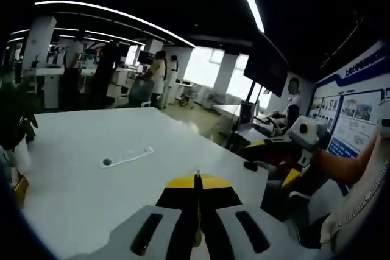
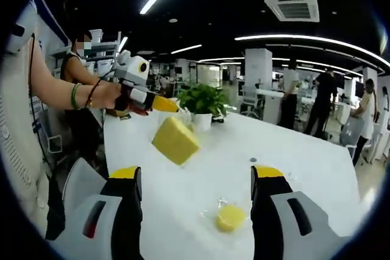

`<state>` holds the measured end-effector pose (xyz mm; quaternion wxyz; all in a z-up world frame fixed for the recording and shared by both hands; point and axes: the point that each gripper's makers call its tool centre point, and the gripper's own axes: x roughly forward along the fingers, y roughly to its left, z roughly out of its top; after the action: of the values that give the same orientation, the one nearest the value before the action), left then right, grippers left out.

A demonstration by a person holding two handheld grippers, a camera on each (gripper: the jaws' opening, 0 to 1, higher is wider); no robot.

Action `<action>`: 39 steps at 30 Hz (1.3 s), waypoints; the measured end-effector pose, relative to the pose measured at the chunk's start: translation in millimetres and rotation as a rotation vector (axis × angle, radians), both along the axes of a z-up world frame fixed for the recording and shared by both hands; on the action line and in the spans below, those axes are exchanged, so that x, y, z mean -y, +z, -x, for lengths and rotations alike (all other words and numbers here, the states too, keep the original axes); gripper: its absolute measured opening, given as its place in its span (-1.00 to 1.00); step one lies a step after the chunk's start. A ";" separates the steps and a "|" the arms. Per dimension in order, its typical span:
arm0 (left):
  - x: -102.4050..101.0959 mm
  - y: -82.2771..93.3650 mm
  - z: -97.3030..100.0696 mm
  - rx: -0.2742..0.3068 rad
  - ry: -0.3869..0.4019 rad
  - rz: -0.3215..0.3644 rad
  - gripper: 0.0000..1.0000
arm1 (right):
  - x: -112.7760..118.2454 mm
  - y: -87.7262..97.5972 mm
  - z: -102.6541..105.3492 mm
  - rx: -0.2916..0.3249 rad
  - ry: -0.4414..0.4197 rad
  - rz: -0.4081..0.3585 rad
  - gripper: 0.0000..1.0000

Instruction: Compare the silicone blocks by pressing each to a similar depth, holding the contact briefly, and releasing to observe deformation and rebound differences across the visible hardness samples.

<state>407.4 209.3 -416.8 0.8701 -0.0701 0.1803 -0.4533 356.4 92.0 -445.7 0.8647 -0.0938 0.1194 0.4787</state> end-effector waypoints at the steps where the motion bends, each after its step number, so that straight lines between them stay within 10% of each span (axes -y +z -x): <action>1: -0.7 3.0 -0.8 0.009 -0.003 -0.009 -1.00 | -2.9 3.1 -1.6 0.000 0.018 0.006 0.36; 9: 8.6 13.9 0.2 0.051 -0.144 -0.088 -1.00 | -43.6 13.8 -31.1 0.017 0.159 0.092 0.38; 18: 25.9 7.9 -5.6 0.074 -0.232 -0.126 -1.00 | -100.4 -16.0 -57.0 -0.030 0.298 0.202 0.33; 39: 38.1 13.1 9.3 0.109 -0.409 -0.120 -1.00 | -122.9 -44.9 -57.9 -0.070 0.446 0.194 -0.40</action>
<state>398.1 171.3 -403.7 0.7713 0.0444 0.1699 -0.6118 414.3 214.9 -490.6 0.7198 -0.1837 0.1712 0.6472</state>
